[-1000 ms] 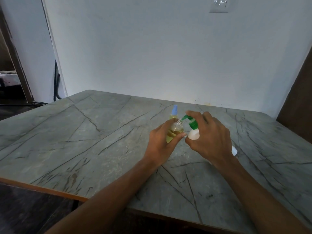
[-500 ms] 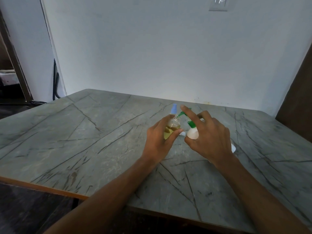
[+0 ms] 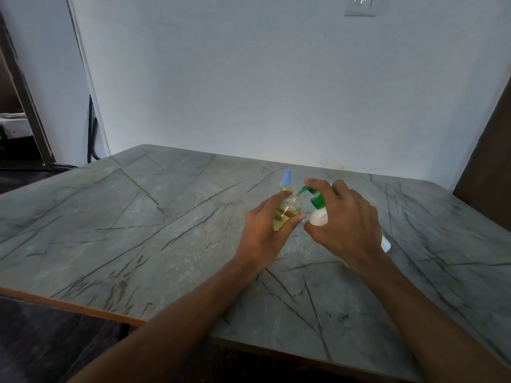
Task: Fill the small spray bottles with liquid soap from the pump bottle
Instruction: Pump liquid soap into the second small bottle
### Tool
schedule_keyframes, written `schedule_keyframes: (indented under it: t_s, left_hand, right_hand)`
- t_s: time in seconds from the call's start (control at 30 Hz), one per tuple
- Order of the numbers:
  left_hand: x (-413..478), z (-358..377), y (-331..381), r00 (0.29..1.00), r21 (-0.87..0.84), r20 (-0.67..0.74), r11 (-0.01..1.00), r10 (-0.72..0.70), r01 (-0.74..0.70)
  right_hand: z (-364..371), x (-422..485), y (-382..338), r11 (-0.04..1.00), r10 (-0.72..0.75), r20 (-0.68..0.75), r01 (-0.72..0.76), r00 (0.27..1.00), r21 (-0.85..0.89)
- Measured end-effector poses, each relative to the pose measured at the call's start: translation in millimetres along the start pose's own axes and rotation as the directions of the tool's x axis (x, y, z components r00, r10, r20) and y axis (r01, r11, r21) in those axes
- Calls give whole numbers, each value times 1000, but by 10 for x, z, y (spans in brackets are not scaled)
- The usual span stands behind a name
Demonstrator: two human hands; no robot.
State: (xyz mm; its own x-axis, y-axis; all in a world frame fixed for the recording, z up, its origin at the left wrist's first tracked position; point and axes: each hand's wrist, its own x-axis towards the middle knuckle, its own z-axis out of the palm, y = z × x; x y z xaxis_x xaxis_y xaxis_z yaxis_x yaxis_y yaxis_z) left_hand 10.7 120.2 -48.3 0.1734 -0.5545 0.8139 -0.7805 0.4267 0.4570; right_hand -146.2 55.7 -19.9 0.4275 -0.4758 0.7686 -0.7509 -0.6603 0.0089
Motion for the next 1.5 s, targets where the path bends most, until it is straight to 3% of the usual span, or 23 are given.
schedule_keyframes:
  t_s: [0.2, 0.8, 1.5]
  left_hand:
    - [-11, 2, 25, 1000, -3, 27, 1000, -3, 3]
    - [21, -14, 13, 998, -23, -66, 1000, -16, 15]
    - [-2, 20, -1, 1000, 12, 18, 1000, -3, 3]
  right_hand:
    - [10, -1, 14, 999, 1, -12, -1, 1000, 40]
    - [-16, 6, 77, 998, -61, 62, 61, 996, 7]
    - [-37, 7, -7, 1000, 6, 29, -6, 1000, 0]
